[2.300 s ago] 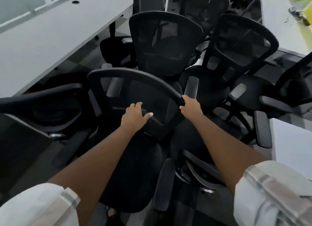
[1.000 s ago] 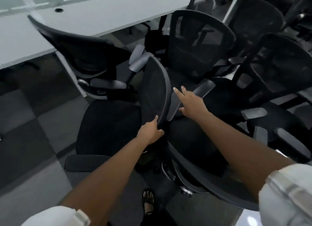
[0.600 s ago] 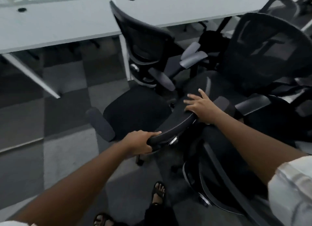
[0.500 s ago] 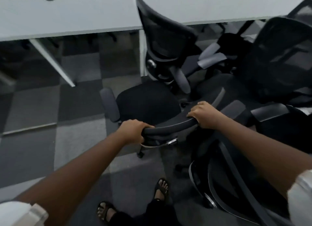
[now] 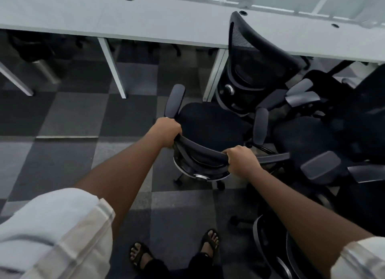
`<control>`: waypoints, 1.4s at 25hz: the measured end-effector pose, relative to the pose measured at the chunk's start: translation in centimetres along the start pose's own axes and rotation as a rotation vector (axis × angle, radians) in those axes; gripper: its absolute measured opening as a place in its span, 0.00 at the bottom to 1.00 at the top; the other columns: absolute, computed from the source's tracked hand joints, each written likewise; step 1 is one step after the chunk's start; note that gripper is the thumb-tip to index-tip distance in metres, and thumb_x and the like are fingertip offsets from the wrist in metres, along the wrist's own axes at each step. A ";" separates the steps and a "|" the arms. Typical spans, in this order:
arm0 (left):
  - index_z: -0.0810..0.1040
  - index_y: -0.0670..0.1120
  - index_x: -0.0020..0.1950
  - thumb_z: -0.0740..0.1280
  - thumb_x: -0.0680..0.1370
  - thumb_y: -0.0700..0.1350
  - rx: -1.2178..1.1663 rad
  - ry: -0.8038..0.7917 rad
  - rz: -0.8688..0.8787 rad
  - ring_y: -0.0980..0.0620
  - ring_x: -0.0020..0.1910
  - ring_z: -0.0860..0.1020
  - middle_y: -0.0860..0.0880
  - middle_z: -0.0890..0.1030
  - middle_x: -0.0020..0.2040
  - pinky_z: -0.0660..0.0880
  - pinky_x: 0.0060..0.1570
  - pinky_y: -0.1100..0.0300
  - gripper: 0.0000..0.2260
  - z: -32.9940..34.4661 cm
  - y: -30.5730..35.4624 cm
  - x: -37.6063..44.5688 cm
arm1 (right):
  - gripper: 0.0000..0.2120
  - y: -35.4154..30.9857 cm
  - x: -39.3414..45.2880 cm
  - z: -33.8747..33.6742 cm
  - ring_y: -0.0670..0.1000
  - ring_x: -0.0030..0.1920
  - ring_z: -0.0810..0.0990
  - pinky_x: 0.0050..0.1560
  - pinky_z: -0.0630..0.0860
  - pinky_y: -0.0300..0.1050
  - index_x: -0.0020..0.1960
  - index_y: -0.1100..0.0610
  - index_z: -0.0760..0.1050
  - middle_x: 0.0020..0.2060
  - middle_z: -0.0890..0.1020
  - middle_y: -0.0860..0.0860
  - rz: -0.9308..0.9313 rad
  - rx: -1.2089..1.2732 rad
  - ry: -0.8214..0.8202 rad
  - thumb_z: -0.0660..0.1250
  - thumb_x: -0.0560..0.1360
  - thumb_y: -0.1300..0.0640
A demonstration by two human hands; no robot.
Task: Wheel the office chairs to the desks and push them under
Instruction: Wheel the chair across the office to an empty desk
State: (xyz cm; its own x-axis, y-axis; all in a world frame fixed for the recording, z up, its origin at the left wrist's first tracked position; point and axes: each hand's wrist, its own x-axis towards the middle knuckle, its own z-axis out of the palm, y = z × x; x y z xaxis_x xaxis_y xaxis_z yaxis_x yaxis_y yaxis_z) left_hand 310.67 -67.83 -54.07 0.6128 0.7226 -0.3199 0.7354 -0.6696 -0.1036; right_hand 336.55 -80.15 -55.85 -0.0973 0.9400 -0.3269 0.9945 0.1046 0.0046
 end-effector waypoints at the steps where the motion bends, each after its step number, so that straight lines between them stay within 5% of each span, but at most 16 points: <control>1: 0.84 0.55 0.53 0.67 0.74 0.40 0.008 0.005 0.003 0.48 0.42 0.75 0.53 0.76 0.41 0.69 0.39 0.57 0.13 0.2 -0.8 -0.4 | 0.23 -0.8 0.3 0.0 0.54 0.42 0.82 0.42 0.81 0.49 0.64 0.48 0.81 0.42 0.84 0.48 0.002 -0.006 0.003 0.67 0.71 0.60; 6: 0.83 0.56 0.49 0.68 0.73 0.41 0.016 0.035 -0.024 0.49 0.38 0.71 0.55 0.68 0.36 0.68 0.37 0.58 0.11 2.5 -6.1 -3.9 | 0.22 -6.0 2.8 -0.7 0.56 0.44 0.83 0.45 0.80 0.49 0.63 0.49 0.82 0.44 0.85 0.50 -0.054 -0.002 0.008 0.66 0.70 0.61; 13: 0.83 0.59 0.54 0.67 0.74 0.43 0.006 -0.008 -0.223 0.51 0.42 0.77 0.57 0.72 0.38 0.69 0.37 0.60 0.14 7.0 -17.1 -12.6 | 0.14 -18.8 9.0 -2.2 0.57 0.40 0.81 0.37 0.71 0.45 0.52 0.53 0.83 0.39 0.83 0.51 -0.234 -0.021 0.015 0.66 0.69 0.62; 18: 0.82 0.57 0.51 0.67 0.72 0.43 -0.071 -0.020 -0.444 0.48 0.47 0.81 0.55 0.81 0.44 0.69 0.38 0.59 0.12 10.2 -23.4 -20.6 | 0.13 -28.3 13.5 -4.9 0.57 0.44 0.82 0.42 0.79 0.50 0.54 0.53 0.80 0.43 0.82 0.52 -0.388 -0.064 -0.052 0.66 0.71 0.59; 26: 0.80 0.53 0.51 0.67 0.75 0.44 -0.188 -0.138 -0.765 0.46 0.48 0.81 0.51 0.76 0.40 0.76 0.43 0.54 0.07 14.3 -30.5 -31.9 | 0.21 -38.4 20.4 -10.2 0.52 0.56 0.80 0.55 0.77 0.50 0.65 0.39 0.77 0.54 0.83 0.44 -0.599 -0.206 -0.082 0.69 0.72 0.50; 30: 0.82 0.54 0.50 0.67 0.73 0.47 -0.212 -0.214 -0.886 0.50 0.46 0.81 0.52 0.81 0.43 0.76 0.42 0.57 0.08 17.0 -35.0 -35.8 | 0.14 -44.2 25.6 -11.4 0.51 0.54 0.81 0.54 0.70 0.48 0.59 0.40 0.79 0.50 0.84 0.44 -0.702 -0.374 0.000 0.68 0.74 0.49; 33: 0.81 0.61 0.51 0.66 0.71 0.48 -0.337 -0.230 -0.914 0.54 0.38 0.76 0.57 0.76 0.36 0.68 0.35 0.61 0.11 18.0 -38.2 -38.5 | 0.11 -49.3 29.3 -11.9 0.51 0.49 0.81 0.47 0.63 0.47 0.52 0.40 0.80 0.44 0.84 0.44 -0.790 -0.389 0.056 0.66 0.72 0.50; 35: 0.81 0.61 0.51 0.67 0.71 0.49 -0.404 -0.244 -0.933 0.56 0.38 0.73 0.57 0.73 0.34 0.72 0.37 0.60 0.11 18.5 -39.6 -40.0 | 0.07 -52.1 31.5 -12.4 0.51 0.47 0.81 0.46 0.62 0.48 0.46 0.40 0.78 0.41 0.83 0.44 -0.839 -0.402 0.073 0.65 0.72 0.51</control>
State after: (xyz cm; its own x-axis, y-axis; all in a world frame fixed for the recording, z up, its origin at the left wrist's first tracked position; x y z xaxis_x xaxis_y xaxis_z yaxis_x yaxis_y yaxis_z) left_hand 251.69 -73.42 -54.62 -0.2895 0.8389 -0.4608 0.9562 0.2755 -0.0991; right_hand 281.21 -52.02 -54.69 -0.7936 0.5229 -0.3111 0.5112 0.8503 0.1254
